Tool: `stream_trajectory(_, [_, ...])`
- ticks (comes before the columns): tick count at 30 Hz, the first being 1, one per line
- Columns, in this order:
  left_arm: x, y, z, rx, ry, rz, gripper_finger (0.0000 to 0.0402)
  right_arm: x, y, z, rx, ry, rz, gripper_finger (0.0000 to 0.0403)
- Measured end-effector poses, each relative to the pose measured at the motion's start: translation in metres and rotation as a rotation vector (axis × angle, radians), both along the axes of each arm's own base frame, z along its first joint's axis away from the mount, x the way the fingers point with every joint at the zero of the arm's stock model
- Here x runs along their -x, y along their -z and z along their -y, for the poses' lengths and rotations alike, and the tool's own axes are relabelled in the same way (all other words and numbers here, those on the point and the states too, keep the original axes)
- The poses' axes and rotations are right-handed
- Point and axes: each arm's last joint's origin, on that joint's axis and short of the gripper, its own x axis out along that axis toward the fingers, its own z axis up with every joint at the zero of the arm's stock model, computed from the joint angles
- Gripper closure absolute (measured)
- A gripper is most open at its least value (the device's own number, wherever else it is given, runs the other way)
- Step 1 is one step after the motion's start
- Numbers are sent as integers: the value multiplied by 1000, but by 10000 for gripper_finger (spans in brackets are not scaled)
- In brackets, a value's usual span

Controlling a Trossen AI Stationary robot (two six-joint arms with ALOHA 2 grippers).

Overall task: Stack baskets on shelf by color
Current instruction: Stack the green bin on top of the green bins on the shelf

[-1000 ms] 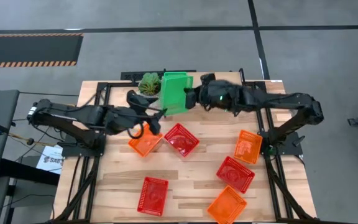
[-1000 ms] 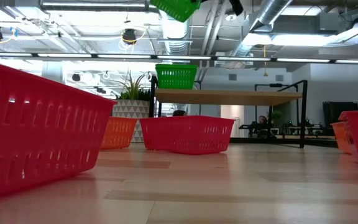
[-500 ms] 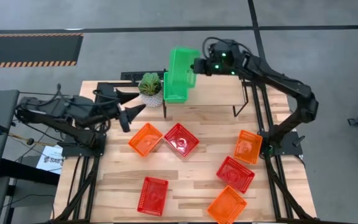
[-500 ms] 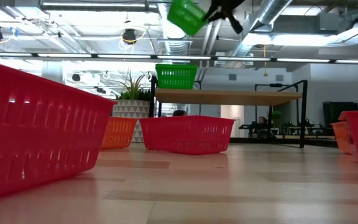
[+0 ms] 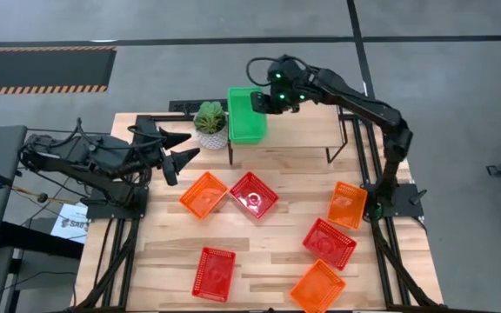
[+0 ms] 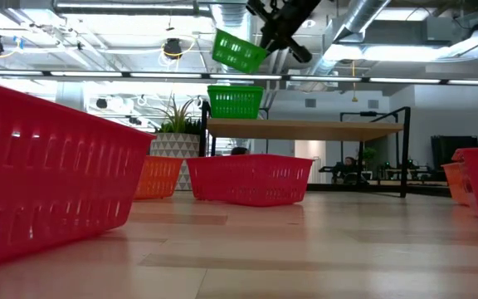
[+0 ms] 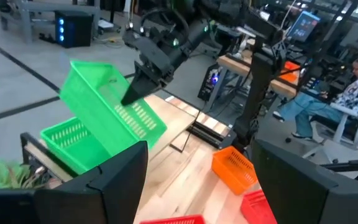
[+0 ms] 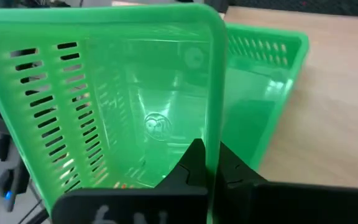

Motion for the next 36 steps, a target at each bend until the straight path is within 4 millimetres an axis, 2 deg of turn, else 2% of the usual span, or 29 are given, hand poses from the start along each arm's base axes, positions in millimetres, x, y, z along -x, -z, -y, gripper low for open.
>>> stream_trajectory(5, [0,0,0,14,-5,6,128,-3,-3,4,-5,14,-56,400])
stream_trajectory(15, [0,1,-1,51,-41,17,128,-15,7,9,-41,85,-70,400])
stream_trajectory(24, [1,2,-1,70,-48,21,128,-9,11,14,-100,152,-102,400])
stream_trajectory(36, [1,2,-1,69,-48,21,128,-6,11,19,-88,168,-119,396])
